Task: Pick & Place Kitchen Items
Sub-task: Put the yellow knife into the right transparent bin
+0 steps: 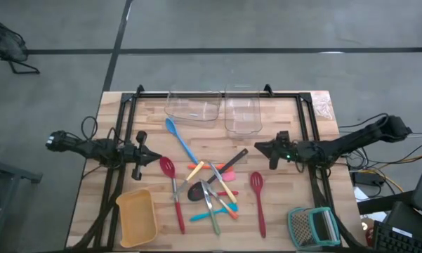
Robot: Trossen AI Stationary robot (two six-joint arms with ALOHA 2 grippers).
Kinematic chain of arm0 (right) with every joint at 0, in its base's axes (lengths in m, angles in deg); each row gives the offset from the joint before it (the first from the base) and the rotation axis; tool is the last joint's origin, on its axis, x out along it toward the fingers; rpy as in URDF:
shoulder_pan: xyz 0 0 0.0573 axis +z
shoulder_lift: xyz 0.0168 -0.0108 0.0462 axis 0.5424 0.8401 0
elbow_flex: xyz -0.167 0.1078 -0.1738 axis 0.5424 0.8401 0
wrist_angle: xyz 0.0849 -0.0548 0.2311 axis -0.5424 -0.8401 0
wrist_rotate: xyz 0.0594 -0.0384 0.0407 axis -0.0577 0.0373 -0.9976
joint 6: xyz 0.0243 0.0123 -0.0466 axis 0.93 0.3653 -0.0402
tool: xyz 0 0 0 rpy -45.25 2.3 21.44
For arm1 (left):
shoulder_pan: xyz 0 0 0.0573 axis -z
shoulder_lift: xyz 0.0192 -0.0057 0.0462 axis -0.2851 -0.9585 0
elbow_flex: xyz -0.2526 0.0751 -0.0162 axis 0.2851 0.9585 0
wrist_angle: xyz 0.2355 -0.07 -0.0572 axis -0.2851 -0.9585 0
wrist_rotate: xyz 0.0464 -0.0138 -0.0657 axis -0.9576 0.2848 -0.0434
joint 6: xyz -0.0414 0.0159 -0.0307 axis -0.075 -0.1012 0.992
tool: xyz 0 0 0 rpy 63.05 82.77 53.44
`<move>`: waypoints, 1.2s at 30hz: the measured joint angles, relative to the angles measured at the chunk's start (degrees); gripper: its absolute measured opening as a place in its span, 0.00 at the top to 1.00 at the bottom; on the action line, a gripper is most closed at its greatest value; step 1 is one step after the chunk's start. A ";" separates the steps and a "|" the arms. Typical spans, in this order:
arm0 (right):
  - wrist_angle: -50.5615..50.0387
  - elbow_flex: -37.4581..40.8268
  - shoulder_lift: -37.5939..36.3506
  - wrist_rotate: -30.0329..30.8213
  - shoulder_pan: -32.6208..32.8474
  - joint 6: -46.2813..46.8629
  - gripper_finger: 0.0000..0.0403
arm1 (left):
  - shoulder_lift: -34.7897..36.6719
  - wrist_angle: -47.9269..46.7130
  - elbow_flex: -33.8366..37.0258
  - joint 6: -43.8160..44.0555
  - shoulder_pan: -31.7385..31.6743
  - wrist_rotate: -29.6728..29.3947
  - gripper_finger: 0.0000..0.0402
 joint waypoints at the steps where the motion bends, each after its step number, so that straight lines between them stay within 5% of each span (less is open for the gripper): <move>1: -2.47 -1.28 0.65 0.00 0.00 -0.03 0.82 | 0.00 0.00 0.02 0.00 0.02 0.00 0.97; 12: -25.87 -14.86 6.92 0.02 0.00 0.63 0.65 | 0.02 0.02 0.02 0.02 0.02 0.00 0.97; 22: -25.78 -16.84 14.37 -0.34 -0.02 2.74 0.56 | 0.00 0.07 0.02 0.00 0.02 0.00 0.97; 36: -27.20 -25.24 25.19 -8.98 0.42 6.18 0.54 | 0.00 0.11 0.02 0.02 0.02 0.00 0.97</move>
